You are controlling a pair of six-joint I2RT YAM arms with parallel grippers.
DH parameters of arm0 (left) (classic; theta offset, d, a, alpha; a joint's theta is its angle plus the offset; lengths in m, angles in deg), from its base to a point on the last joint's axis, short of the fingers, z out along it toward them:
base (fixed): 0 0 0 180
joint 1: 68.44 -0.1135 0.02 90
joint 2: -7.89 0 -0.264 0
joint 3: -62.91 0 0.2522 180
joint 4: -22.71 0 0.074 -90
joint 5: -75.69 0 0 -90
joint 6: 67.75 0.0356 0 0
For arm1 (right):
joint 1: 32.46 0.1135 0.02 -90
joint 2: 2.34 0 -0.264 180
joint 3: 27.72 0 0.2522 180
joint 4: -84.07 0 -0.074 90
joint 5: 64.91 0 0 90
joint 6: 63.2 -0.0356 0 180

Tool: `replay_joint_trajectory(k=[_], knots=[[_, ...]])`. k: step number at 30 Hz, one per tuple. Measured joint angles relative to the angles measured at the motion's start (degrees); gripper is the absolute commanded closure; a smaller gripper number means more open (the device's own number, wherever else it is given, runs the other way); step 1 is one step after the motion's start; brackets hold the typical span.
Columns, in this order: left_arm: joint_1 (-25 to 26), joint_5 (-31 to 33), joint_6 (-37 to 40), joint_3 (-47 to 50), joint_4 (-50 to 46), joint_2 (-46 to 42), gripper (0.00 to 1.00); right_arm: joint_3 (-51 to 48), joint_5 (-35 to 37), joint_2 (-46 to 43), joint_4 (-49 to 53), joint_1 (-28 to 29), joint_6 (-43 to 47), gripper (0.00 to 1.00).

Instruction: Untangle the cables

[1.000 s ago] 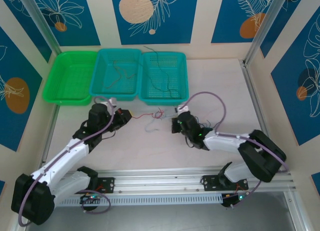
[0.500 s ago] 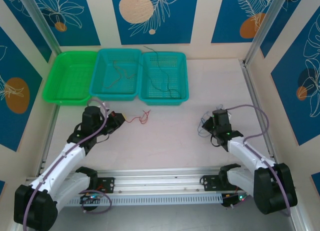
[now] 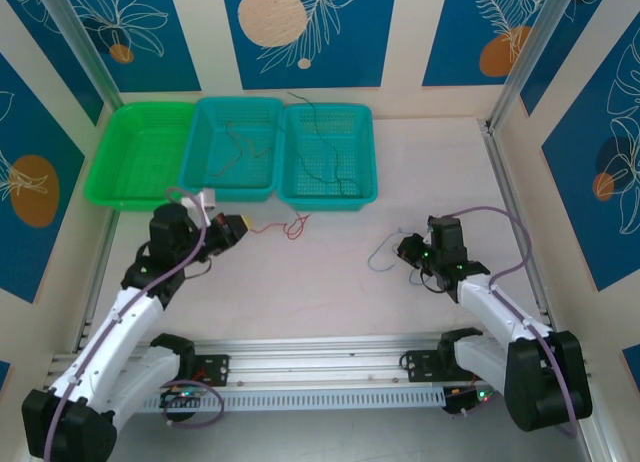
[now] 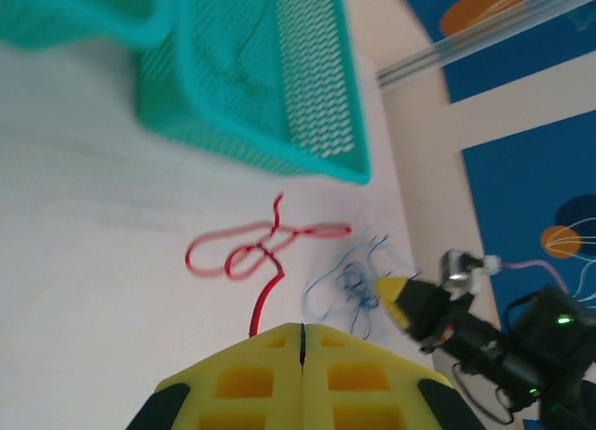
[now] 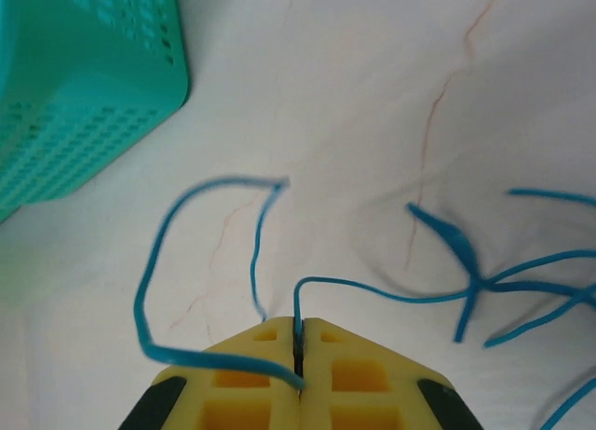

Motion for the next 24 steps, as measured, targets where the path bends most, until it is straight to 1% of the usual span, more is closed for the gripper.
replay_joint_trajectory(k=[2, 5, 8, 12, 16, 17, 18, 19, 21, 22, 24], knots=[[0.0, 2.5, 3.1, -7.0, -1.7, 0.9, 1.0, 0.0, -0.5, 0.3, -0.5, 0.3, 0.0, 1.0], [-0.5, 8.4, 8.1, -17.8, -2.5, 4.9, 1.0, 0.0, -0.8, 0.3, -0.9, 0.8, 0.0, 1.0], [-3.1, 12.0, 11.5, -24.9, -1.2, 11.1, 1.0, 0.0, -0.9, 0.1, -0.8, 1.2, 0.0, 1.0], [-7.8, 13.8, 13.3, -31.4, 1.2, 23.5, 1.0, 0.0, -1.0, -2.2, 0.4, 1.4, 0.1, 1.0], [-11.2, 14.3, 14.5, -35.2, 2.2, 36.8, 0.99, 0.2, -1.3, -5.3, 1.8, 2.7, 0.9, 1.0], [-11.6, 14.3, 14.7, -36.0, 1.9, 39.1, 0.86, 0.4, -1.4, -5.8, 2.1, 3.0, 1.0, 1.0], [-12.1, 14.5, 15.2, -37.3, 1.3, 41.8, 0.69, 0.7, -1.5, -6.2, 2.7, 3.6, 1.4, 1.0], [-12.5, 14.6, 15.4, -38.2, 0.9, 43.7, 0.56, 1.2, -1.7, -6.4, 3.2, 4.1, 1.6, 1.0], [-13.0, 14.8, 15.1, -38.9, 0.3, 45.4, 0.39, 2.1, -2.2, -6.5, 3.7, 5.0, 2.1, 1.0], [-13.1, 14.8, 15.2, -38.9, -0.1, 45.5, 0.33, 2.6, -2.3, -6.5, 4.0, 5.5, 2.4, 1.0], [-13.3, 14.4, 15.1, -38.9, -0.4, 45.0, 0.24, 3.2, -2.6, -6.5, 4.4, 6.3, 2.8, 1.0]])
